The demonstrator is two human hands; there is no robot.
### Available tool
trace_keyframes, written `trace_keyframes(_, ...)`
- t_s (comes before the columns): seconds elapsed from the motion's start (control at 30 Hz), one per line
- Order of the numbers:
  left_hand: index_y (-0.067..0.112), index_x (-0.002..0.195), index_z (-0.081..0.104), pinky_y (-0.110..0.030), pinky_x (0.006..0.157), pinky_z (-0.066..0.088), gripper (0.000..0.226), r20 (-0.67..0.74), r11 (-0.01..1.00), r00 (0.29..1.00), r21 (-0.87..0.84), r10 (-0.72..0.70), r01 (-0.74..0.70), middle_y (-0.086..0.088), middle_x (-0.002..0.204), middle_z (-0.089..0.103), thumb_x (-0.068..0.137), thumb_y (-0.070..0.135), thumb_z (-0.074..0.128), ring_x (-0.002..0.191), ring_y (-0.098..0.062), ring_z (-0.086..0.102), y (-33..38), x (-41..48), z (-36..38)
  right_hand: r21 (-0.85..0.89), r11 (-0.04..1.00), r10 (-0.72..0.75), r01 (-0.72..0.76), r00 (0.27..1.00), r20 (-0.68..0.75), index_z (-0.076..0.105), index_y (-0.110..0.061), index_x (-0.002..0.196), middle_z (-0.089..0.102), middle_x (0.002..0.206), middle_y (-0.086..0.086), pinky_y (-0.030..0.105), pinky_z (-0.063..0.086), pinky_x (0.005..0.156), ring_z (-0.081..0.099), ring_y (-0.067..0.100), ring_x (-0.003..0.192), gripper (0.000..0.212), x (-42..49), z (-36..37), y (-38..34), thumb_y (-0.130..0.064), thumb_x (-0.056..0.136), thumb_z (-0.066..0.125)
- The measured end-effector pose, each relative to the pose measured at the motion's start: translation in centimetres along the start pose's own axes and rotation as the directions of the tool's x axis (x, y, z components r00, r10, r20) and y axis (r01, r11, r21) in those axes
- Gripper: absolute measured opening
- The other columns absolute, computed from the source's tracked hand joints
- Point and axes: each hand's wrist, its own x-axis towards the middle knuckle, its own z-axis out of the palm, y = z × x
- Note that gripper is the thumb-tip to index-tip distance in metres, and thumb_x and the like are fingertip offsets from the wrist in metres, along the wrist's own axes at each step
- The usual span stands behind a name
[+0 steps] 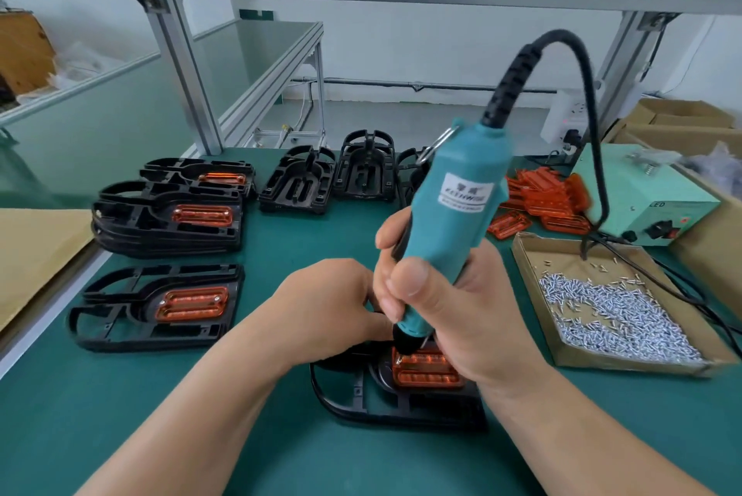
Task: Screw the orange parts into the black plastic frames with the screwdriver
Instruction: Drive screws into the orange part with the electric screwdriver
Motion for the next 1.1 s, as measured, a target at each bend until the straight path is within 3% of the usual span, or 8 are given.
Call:
trace_keyframes(0.13, 0.022, 0.076, 0.05, -0.053, 0.084, 0.058, 0.017, 0.002, 0.997, 0.999, -0.073, 0.032, -0.032, -0.011, 0.09, 0.067, 0.076, 0.039, 0.054, 0.086, -0.035, 0.064, 0.6, -0.5, -0.5, -0.013, 0.999, 0.05, -0.049, 0.997, 0.054, 0.062, -0.009, 0.107, 0.054, 0.066, 0.01, 0.033, 0.043, 0.061, 0.048, 0.025, 0.058, 0.055, 0.7, 0.8, -0.1, -0.058, 0.087, 0.078)
trace_keyframes(0.33, 0.023, 0.072, 0.041, -0.041, 0.066, 0.047, 0.018, 0.022, 1.0, 1.0, -0.015, 0.021, -0.02, 0.002, 0.071, 0.049, 0.068, 0.04, 0.038, 0.068, -0.021, 0.046, 1.0, -0.7, -0.7, 0.016, 0.999, 0.048, -0.05, 0.994, 0.094, 0.057, -0.004, 0.095, 0.05, 0.063, 0.01, 0.029, 0.042, 0.059, 0.045, 0.023, 0.055, 0.043, 1.4, 0.7, -0.2, -0.043, 0.095, 0.074)
trace_keyframes(0.53, 0.03, 0.076, 0.035, -0.042, 0.095, 0.056, 0.03, -0.03, 0.999, 1.0, 0.04, -0.006, 0.007, 0.002, 0.084, 0.056, 0.094, 0.013, 0.051, 0.098, -0.028, 0.065, 0.3, -0.2, -0.3, -0.078, 0.994, 0.093, -0.08, 0.979, 0.181, 0.052, -0.008, 0.074, 0.046, 0.057, 0.021, 0.027, 0.038, 0.059, 0.042, 0.024, 0.054, 0.034, 2.0, 1.0, 0.1, -0.019, 0.101, 0.069)
trace_keyframes(0.6, 0.032, 0.092, 0.051, -0.025, 0.097, 0.053, 0.017, 0.044, 0.996, 0.998, 0.078, -0.05, 0.046, 0.007, 0.097, 0.061, 0.099, 0.017, 0.051, 0.103, -0.018, 0.065, -0.1, -0.1, 0.0, -0.085, 0.992, 0.109, -0.094, 0.976, 0.187, 0.051, -0.008, 0.073, 0.047, 0.056, 0.02, 0.028, 0.038, 0.059, 0.042, 0.024, 0.053, 0.035, 2.3, 1.0, 0.3, -0.019, 0.101, 0.069)
trace_keyframes(0.7, 0.014, 0.119, 0.055, -0.044, 0.107, 0.049, 0.025, 0.087, 0.99, 0.995, 0.138, -0.043, 0.03, -0.005, 0.116, 0.065, 0.099, 0.023, 0.042, 0.117, -0.028, 0.061, 0.3, 0.0, -0.2, -0.053, 0.994, 0.108, -0.1, 0.979, 0.172, 0.056, -0.009, 0.078, 0.048, 0.056, 0.017, 0.025, 0.041, 0.061, 0.044, 0.023, 0.053, 0.03, 2.2, 0.7, 0.6, -0.021, 0.1, 0.071)
trace_keyframes(0.8, 0.02, 0.095, 0.059, -0.045, 0.086, 0.058, 0.033, 0.054, 0.996, 0.998, 0.094, -0.014, 0.009, -0.001, 0.091, 0.067, 0.078, 0.042, 0.041, 0.092, -0.025, 0.067, 0.9, -0.4, -0.5, 0.04, 0.994, 0.1, -0.105, 0.99, 0.099, 0.065, -0.013, 0.102, 0.052, 0.063, 0.011, 0.029, 0.044, 0.062, 0.048, 0.023, 0.056, 0.03, 1.8, 0.0, 0.7, -0.04, 0.095, 0.078)
trace_keyframes(0.9, 0.02, 0.077, 0.054, -0.035, 0.065, 0.05, 0.021, 0.01, 0.995, 0.997, 0.069, -0.075, 0.074, 0.003, 0.072, 0.06, 0.085, 0.039, 0.058, 0.067, -0.018, 0.056, 0.7, -0.3, -0.2, 0.092, 0.993, 0.072, -0.08, 0.994, 0.082, 0.064, -0.011, 0.115, 0.053, 0.069, 0.008, 0.037, 0.043, 0.06, 0.05, 0.027, 0.058, 0.05, 1.7, 0.0, 1.0, -0.052, 0.091, 0.078)
trace_keyframes(1.1, 0.021, 0.081, 0.055, -0.036, 0.068, 0.054, 0.027, -0.068, 0.995, 0.997, 0.092, -0.032, 0.038, 0.001, 0.077, 0.066, 0.085, 0.048, 0.055, 0.076, -0.018, 0.066, 0.7, -0.4, 0.2, 0.015, 0.993, -0.116, 0.115, 0.989, 0.091, 0.065, -0.012, 0.114, 0.059, 0.071, 0.005, 0.039, 0.045, 0.062, 0.054, 0.031, 0.057, 0.047, 1.2, -0.2, 0.0, -0.053, 0.094, 0.074)
